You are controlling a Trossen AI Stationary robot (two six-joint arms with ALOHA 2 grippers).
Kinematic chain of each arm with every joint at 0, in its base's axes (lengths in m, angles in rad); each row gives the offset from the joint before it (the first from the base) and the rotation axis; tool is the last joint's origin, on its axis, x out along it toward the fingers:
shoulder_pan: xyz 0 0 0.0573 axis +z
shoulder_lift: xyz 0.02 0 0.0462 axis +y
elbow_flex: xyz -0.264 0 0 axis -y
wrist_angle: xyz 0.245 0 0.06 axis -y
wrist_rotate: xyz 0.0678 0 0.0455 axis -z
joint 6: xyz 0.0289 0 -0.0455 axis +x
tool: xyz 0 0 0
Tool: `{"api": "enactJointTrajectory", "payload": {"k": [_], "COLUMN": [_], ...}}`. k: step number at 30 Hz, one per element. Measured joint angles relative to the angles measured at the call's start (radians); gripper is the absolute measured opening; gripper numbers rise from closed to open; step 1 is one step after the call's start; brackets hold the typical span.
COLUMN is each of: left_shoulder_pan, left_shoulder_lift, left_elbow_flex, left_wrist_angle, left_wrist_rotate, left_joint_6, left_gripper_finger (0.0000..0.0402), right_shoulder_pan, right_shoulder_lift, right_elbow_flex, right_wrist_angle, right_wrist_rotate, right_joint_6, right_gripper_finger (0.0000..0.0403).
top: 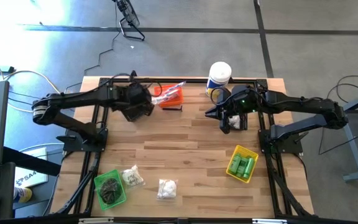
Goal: Pick & Place Travel size toiletries
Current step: Put the blue razor into the left black bin
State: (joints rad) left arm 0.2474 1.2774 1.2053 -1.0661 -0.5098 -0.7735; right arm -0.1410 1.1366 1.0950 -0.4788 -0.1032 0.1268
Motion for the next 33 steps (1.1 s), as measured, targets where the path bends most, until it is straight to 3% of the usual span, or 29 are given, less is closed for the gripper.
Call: {"api": "enactJointTrajectory", "payload": {"k": [5, 14, 18, 33], "left_shoulder_pan": [0.14, 0.396, 0.453, 0.608], "left_shoulder_lift": [0.025, 0.026, 0.051, 0.293], "left_elbow_flex": [-0.001, 0.0, 0.0, 0.0], "left_wrist_angle": [0.114, 0.161, 0.223, 0.322], "left_wrist_rotate": [0.108, 0.303, 0.312, 0.373], "left_joint_6": [0.145, 0.311, 0.328, 0.429], "left_gripper_finger": [0.0033, 0.0152, 0.0188, 0.02], "right_shoulder_pan": [0.0, 0.0, 0.0, 0.0], "right_shoulder_lift": [0.0, 0.0, 0.0, 0.0], "right_elbow_flex": [0.0, 0.0, 0.0, 0.0], "right_wrist_angle": [-0.003, -0.001, 0.005, 0.012], "right_wrist_rotate": [-0.003, -0.004, -0.004, -0.004], "right_joint_6": [0.051, 0.086, 0.084, 0.116], "right_gripper_finger": [0.0038, 0.0038, 0.0038, 0.0038]}}
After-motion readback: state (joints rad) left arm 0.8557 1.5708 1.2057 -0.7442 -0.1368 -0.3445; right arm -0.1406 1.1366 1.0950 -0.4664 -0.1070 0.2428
